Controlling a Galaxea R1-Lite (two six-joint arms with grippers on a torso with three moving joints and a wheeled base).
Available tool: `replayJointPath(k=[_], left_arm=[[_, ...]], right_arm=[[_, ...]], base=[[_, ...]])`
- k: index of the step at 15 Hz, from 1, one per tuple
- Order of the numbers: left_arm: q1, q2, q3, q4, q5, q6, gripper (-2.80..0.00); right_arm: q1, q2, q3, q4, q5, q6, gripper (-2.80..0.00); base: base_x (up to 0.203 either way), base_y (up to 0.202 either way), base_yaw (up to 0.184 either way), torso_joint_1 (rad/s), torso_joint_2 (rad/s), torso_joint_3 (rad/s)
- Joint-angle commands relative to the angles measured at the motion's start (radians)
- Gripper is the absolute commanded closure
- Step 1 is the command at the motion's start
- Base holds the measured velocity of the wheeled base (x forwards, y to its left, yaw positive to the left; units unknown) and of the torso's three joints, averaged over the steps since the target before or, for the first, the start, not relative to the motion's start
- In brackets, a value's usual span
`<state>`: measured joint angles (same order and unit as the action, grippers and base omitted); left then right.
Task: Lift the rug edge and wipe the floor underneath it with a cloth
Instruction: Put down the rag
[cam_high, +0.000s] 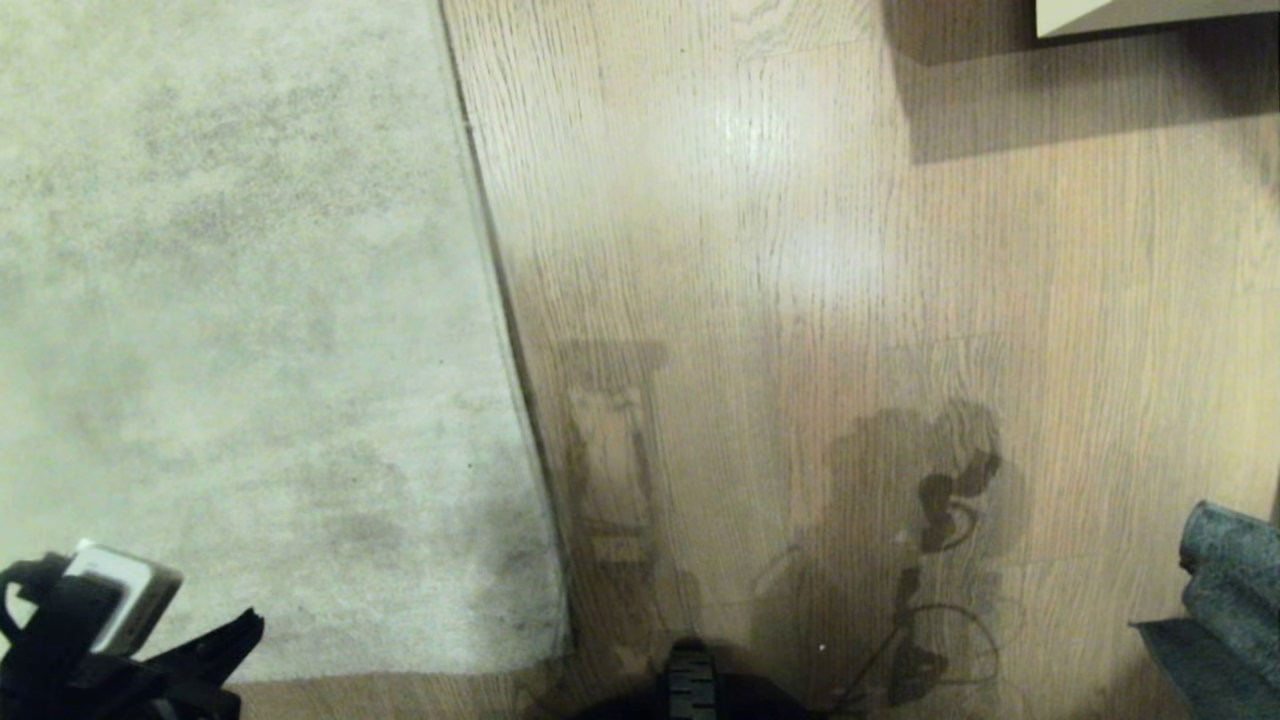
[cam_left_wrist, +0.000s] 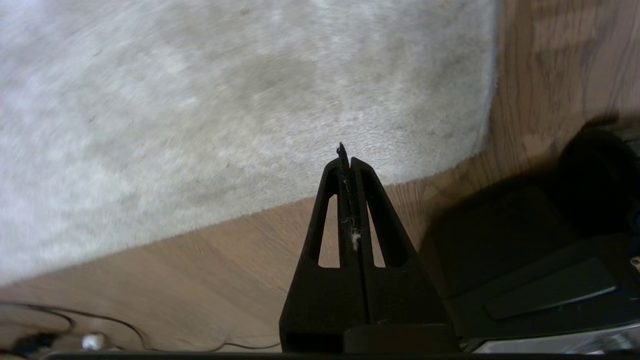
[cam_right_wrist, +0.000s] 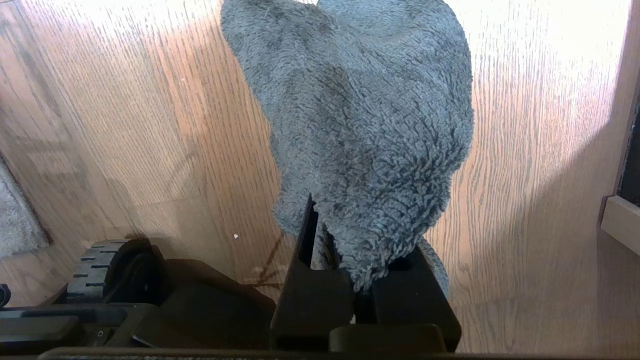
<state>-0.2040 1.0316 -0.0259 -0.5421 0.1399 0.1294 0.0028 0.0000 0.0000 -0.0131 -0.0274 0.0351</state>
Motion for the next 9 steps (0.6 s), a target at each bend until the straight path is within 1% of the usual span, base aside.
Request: replayJointPath(k=[1,4,7,9], left_arm=[[0.034,-0.168,0.020,0.051,-0.008,-0.010,0.00],[0.060,-0.330,0.025,0.205,-0.058,-0.031,0.00],[0.073,-0.536,0.026,0.381,-0.080,-0.048,0.00],[0.101,-0.657,0.026,0.479,-0.122,-0.053,0.00]], right_arm=[[0.000,0.001,0.000,-0.001,0.000,0.000,0.00],[0.000,0.002,0.000,-0.001,0.000,0.000,0.00],[0.000,0.001,0.000,-0.001,0.000,0.000,0.00],[0.000,0.000,0.000,-0.001,0.000,0.000,0.00]], base=[[0.000,0.000,0.000,0.000,0.00,0.000],[0.000,0.000,0.000,0.000,0.00,0.000],[0.000,0.000,0.000,0.000,0.00,0.000],[0.000,0.000,0.000,0.000,0.00,0.000]])
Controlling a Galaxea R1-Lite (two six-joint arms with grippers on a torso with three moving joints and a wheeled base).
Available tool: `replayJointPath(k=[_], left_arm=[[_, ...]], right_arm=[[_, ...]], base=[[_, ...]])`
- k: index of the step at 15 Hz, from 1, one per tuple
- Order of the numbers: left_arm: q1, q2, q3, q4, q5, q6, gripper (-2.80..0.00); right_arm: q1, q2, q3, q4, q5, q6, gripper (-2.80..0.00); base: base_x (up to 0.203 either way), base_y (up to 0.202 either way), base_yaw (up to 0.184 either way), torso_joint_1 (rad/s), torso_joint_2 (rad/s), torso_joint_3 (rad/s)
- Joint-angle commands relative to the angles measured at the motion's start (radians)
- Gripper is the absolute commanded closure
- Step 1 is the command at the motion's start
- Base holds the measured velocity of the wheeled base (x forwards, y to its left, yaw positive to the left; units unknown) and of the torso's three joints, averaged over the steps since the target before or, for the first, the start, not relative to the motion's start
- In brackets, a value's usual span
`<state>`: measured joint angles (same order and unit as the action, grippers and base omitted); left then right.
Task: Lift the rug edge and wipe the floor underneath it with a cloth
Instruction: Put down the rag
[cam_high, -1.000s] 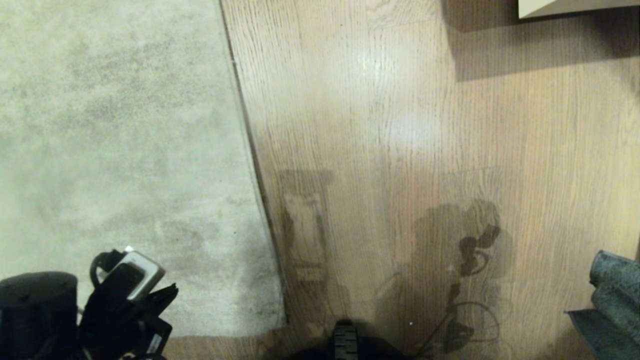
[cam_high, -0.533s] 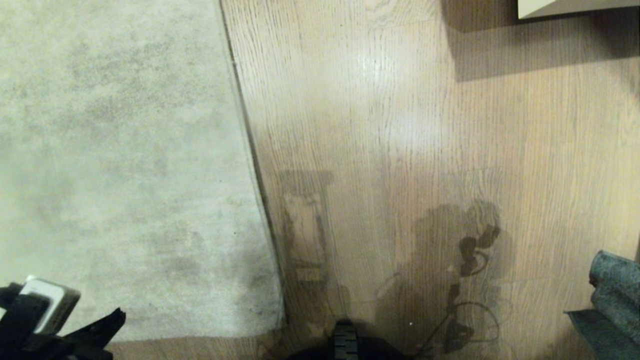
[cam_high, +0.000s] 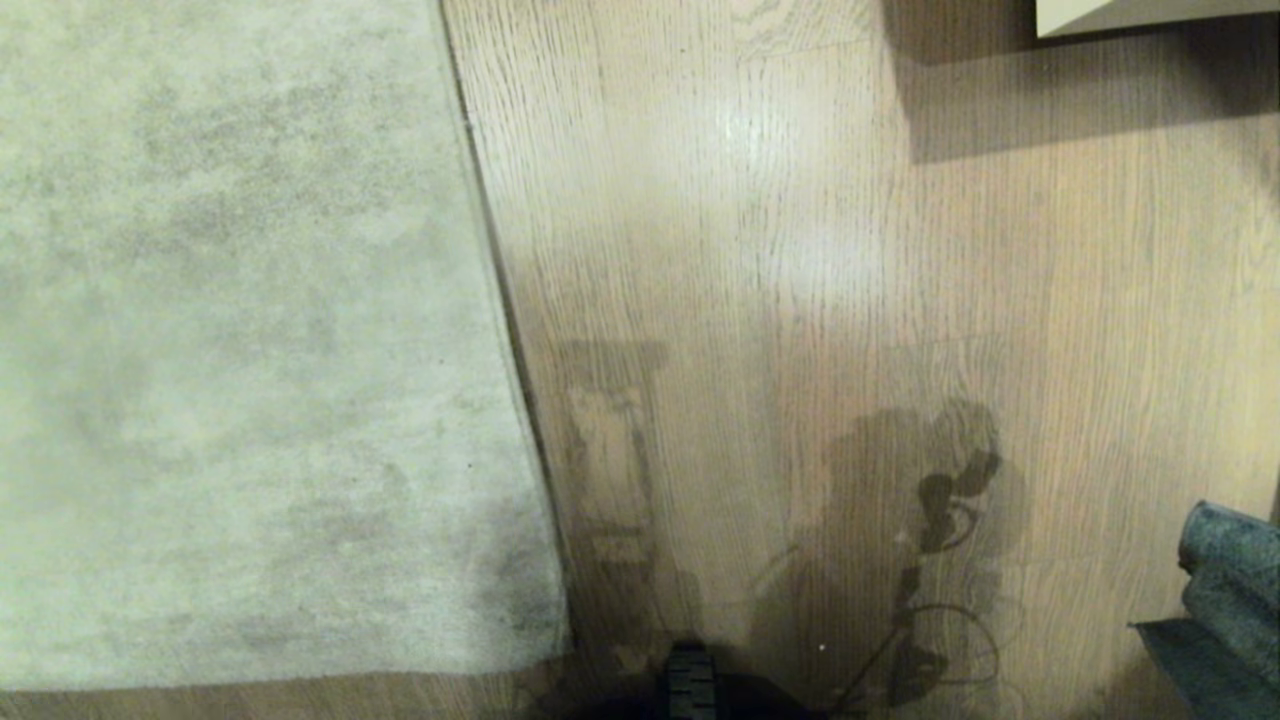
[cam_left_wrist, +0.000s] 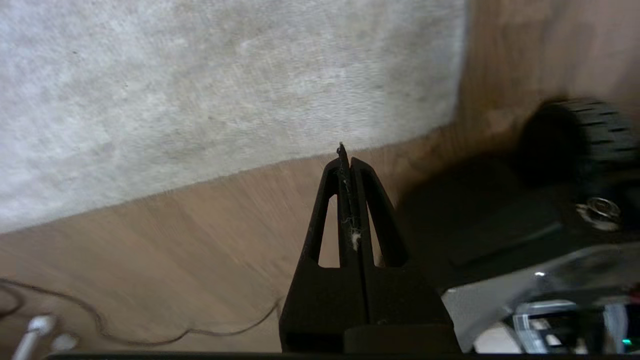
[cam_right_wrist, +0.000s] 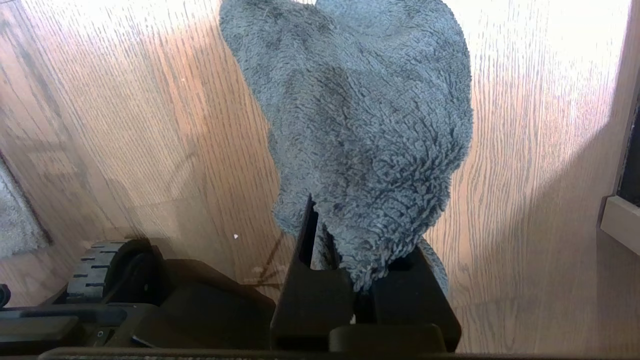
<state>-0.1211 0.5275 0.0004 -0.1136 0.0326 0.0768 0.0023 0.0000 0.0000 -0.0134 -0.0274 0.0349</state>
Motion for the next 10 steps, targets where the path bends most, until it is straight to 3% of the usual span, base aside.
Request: replayJointPath(k=[1,4,10], left_arm=[[0.039,-0.206,-0.001,0.091,-0.031,-0.002,0.00],[0.100,-0.295,-0.002,0.123,-0.046,-0.021,0.00],[0.122,-0.455,-0.002,0.128,-0.048,-0.042,0.00]], right_arm=[[0.001,0.000,0.000,0.000,0.000,0.000,0.00],[0.001,0.000,0.000,0.000,0.000,0.000,0.00],[0.001,0.002,0.000,0.000,0.000,0.000,0.00]], base=[[0.000,0.000,0.000,0.000,0.00,0.000],[0.000,0.000,0.000,0.000,0.00,0.000],[0.000,0.000,0.000,0.000,0.00,0.000]])
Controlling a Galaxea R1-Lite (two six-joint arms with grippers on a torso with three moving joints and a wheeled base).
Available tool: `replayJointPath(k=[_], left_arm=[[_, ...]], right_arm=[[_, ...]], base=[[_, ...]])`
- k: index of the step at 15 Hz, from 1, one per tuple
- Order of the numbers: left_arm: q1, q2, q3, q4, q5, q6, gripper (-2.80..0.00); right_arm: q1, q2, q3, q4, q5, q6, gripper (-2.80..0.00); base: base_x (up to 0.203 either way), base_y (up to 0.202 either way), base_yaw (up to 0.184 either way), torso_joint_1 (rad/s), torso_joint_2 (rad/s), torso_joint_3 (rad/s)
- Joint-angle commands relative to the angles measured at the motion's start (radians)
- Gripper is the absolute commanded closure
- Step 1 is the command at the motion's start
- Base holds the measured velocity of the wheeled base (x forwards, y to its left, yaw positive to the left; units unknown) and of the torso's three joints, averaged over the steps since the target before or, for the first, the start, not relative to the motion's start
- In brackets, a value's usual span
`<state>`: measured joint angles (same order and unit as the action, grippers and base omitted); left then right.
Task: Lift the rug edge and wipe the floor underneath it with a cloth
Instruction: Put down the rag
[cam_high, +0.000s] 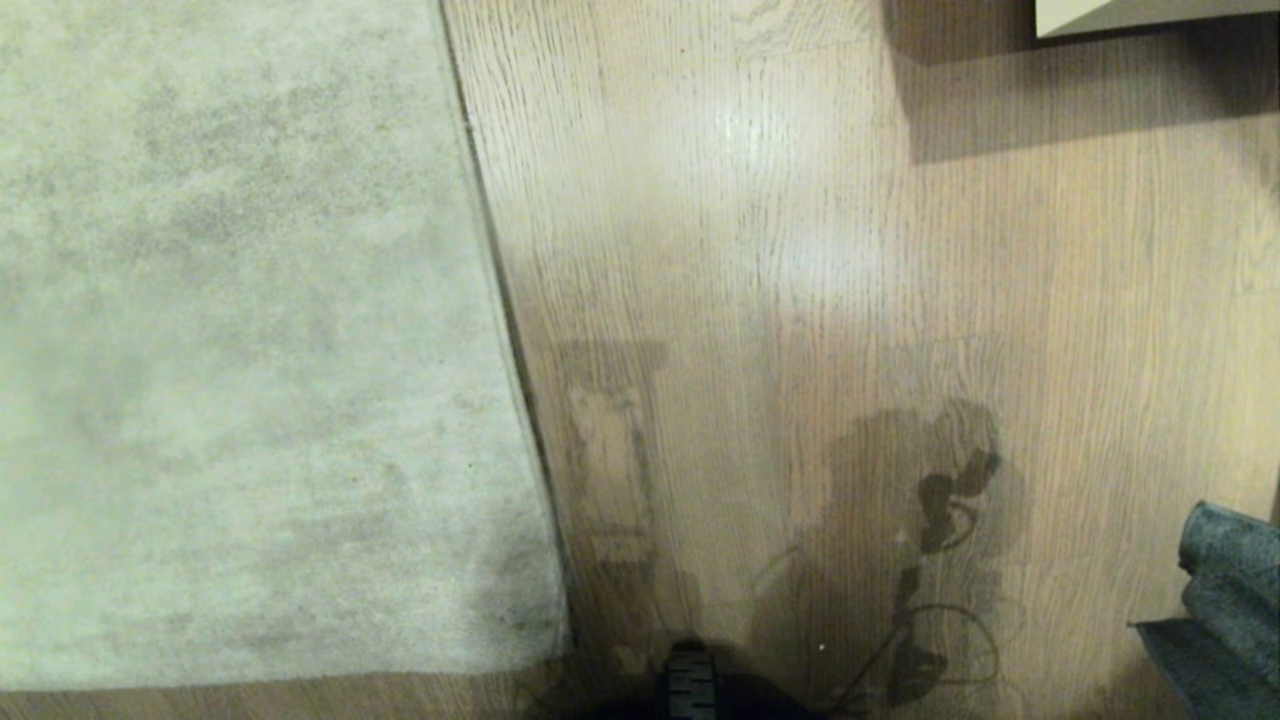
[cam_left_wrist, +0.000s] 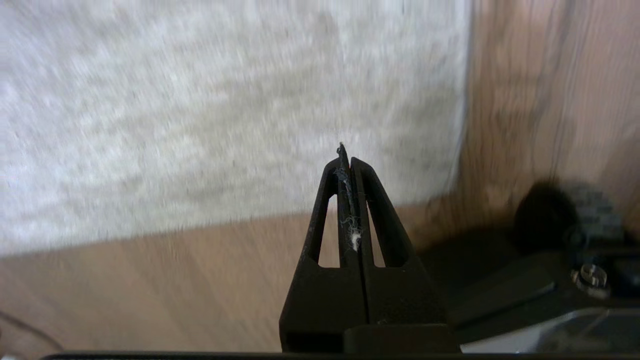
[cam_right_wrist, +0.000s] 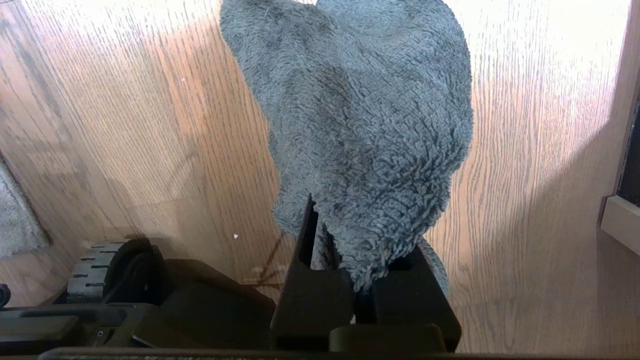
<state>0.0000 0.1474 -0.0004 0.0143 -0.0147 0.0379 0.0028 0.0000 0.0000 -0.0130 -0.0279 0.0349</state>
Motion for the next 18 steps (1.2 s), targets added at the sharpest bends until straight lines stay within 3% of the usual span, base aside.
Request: replayJointPath(k=[1,18], left_arm=[[0.000,-0.107,-0.002,0.001,0.000,-0.010,0.00],[-0.002,-0.147,0.000,-0.011,0.009,-0.019,0.00]], right_arm=[[0.000,0.002,0.000,-0.001,0.000,0.000,0.00],[0.000,0.000,0.000,-0.001,0.000,0.000,0.00]], base=[[0.000,0.000,0.000,0.000,0.00,0.000],[0.000,0.000,0.000,0.000,0.00,0.000]])
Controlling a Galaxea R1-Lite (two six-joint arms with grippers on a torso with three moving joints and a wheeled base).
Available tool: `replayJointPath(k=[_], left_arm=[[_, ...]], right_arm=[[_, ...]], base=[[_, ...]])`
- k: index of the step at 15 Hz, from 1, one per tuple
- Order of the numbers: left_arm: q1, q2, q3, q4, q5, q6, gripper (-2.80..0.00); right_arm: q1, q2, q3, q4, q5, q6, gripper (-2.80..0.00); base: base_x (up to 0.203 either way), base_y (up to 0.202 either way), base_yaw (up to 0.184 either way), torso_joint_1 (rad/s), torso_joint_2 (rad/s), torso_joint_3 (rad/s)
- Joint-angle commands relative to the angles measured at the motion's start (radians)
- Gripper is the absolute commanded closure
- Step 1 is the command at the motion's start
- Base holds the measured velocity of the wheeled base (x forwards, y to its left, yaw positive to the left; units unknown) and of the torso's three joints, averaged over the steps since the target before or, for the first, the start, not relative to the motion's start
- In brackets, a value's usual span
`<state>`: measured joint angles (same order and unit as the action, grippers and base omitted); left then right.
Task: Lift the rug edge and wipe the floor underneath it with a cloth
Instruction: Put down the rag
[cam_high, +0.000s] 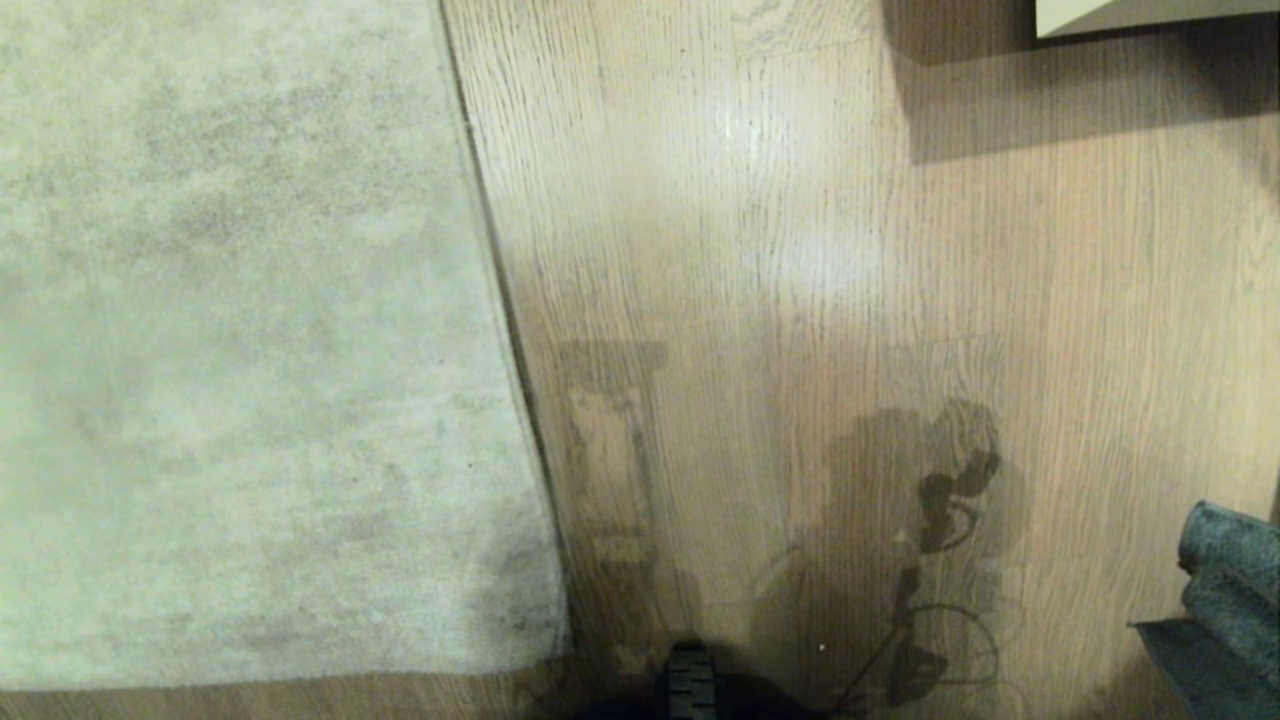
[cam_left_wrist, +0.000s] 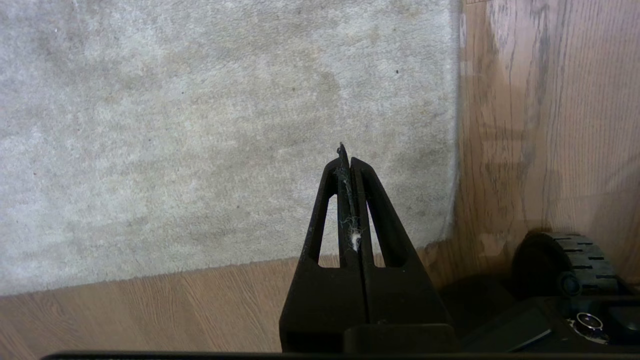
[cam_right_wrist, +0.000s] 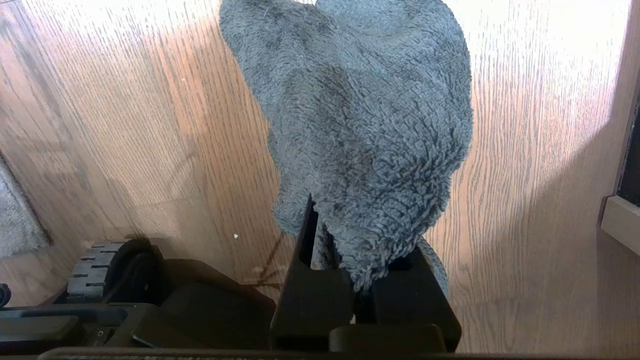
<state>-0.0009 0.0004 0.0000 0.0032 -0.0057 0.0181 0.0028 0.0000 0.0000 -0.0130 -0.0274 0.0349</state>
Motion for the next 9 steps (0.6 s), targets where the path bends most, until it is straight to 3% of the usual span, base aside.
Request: replayJointPath(k=[1,9], left_arm=[[-0.001,0.000,0.000,0.000,0.000,0.000,0.00],[-0.001,0.000,0.000,0.000,-0.003,-0.001,0.00]], right_arm=[[0.000,0.000,0.000,-0.001,-0.002,0.000,0.00],[0.000,0.001,0.000,-0.001,-0.001,0.000,0.00]], base=[[0.000,0.000,0.000,0.000,0.00,0.000],[0.000,0.000,0.000,0.000,0.00,0.000]])
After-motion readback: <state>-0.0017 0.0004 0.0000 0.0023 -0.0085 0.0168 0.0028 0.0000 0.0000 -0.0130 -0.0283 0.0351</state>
